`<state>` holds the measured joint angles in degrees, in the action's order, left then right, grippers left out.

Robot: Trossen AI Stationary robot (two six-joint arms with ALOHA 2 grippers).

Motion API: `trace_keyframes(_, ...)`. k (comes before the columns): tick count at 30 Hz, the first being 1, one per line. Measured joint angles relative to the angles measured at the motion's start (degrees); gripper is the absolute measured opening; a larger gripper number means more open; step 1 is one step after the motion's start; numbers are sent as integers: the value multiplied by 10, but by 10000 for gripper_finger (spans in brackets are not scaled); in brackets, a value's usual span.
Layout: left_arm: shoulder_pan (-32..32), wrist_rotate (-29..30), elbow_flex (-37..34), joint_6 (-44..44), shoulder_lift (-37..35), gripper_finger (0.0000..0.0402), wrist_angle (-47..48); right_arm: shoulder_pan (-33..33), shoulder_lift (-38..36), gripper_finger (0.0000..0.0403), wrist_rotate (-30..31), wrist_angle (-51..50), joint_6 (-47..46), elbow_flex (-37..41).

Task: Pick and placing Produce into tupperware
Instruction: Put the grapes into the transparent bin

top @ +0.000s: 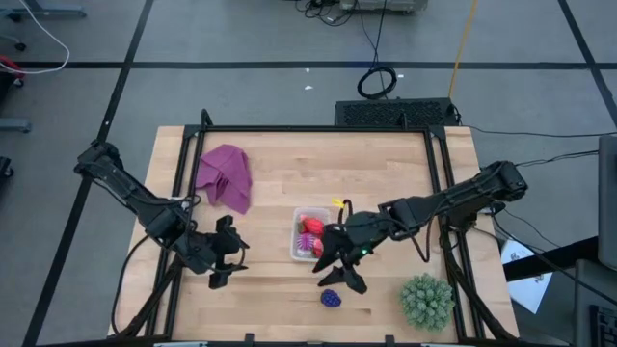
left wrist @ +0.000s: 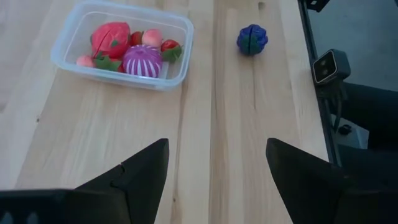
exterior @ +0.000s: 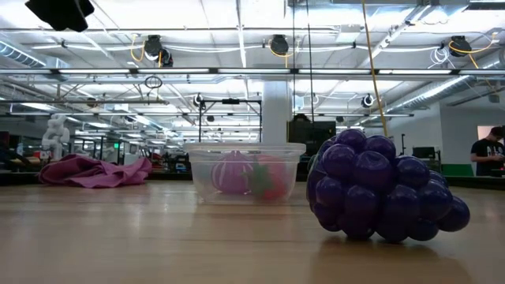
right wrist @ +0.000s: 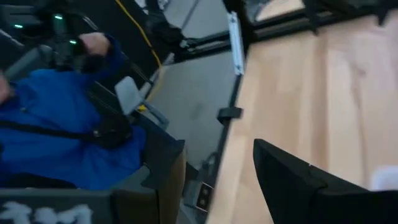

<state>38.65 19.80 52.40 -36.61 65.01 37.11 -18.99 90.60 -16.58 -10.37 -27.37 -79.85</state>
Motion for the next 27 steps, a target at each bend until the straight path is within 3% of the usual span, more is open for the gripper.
trace_keyframes(11,3,11,0,-13,0,274,4,-56,-15,180,62,108,149,-1)
trace_keyframes(19,3,13,0,-26,0,274,4,-133,-10,180,273,-95,88,-53)
trace_keyframes(27,-4,13,0,-25,0,273,4,-153,-9,180,288,-170,68,-156)
